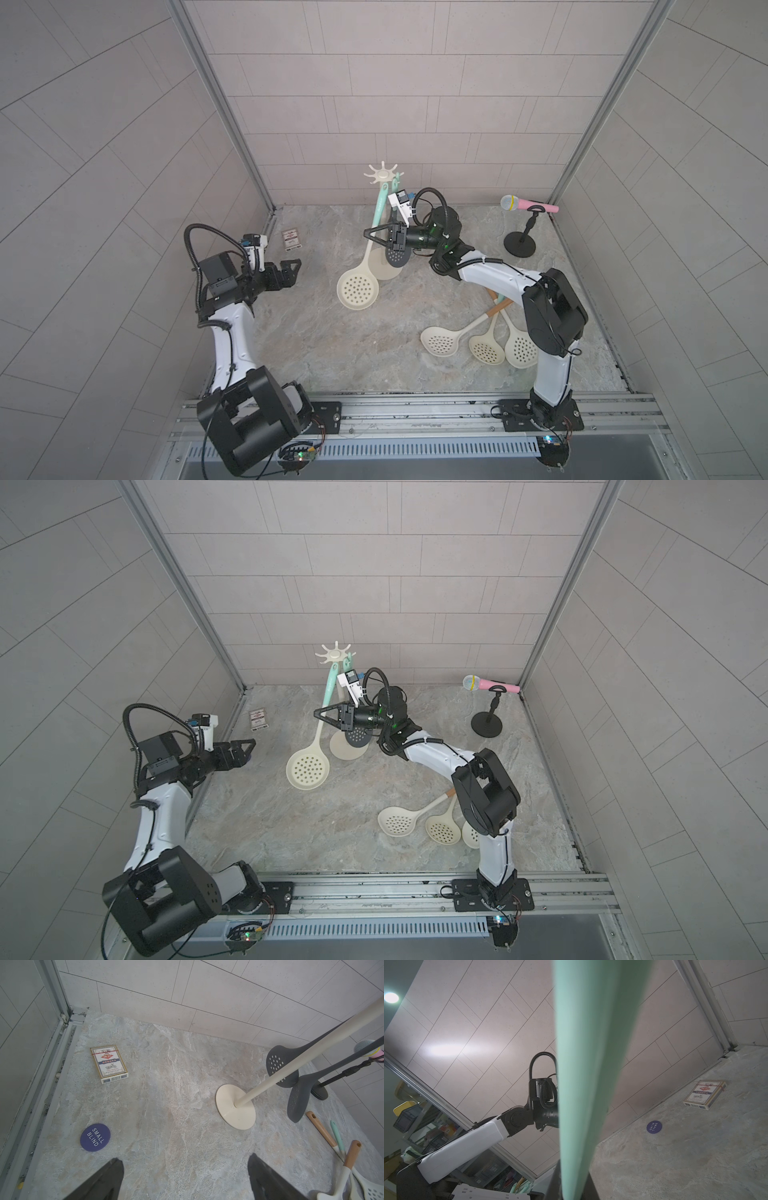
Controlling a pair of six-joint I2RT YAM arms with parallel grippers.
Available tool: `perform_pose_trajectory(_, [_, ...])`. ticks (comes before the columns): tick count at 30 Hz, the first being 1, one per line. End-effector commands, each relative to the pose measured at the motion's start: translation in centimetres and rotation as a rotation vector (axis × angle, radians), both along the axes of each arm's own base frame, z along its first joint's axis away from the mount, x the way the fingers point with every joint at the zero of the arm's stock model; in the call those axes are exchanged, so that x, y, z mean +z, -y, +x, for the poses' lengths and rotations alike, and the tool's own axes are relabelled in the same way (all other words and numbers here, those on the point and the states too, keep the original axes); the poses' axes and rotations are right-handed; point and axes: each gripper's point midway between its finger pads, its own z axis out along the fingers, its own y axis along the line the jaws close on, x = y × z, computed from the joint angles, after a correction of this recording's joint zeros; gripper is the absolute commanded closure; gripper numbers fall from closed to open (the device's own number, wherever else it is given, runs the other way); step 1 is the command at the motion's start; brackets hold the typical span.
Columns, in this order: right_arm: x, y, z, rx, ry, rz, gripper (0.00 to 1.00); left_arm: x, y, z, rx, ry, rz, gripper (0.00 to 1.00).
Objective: Hang the skimmer on the kitchen utensil rack
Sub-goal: Hang the skimmer on the rack.
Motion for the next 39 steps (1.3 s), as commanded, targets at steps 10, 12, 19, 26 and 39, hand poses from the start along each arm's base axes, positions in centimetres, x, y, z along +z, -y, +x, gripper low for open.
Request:
perform_pose_trajectory(10, [-4.2, 0.6, 3.2, -0.179, -0.155, -0.021, 0.73, 0.4, 0.5, -0.3, -0.038, 0.043, -0.017, 0.0])
perform_pose_trajectory(12, [-4.4, 0.9, 3.4, -0.203, -0.166, -0.024, 0.66, 0.5, 0.5, -0.3, -0.041, 0.043, -0.021, 0.0])
perform_pose_trajectory(19, [-4.3, 1.8, 3.3, -0.256, -0.184, -0.048, 0.5, 0.1, 0.7, -0.4, -0.054, 0.038, -0.027, 0.0])
perform_pose_trajectory(26, [-5.8, 4.1, 2.3, -0.341, -0.196, -0.127, 0.27, -0.1, 0.8, -0.3, -0.06, 0.034, -0.036, 0.0])
perform_pose_trajectory(39, [-9.7, 11.7, -2.2, -0.521, -0.173, -0.448, 0.16, 1.9, 2.2, 0.2, -0.169, 0.071, -0.134, 0.0])
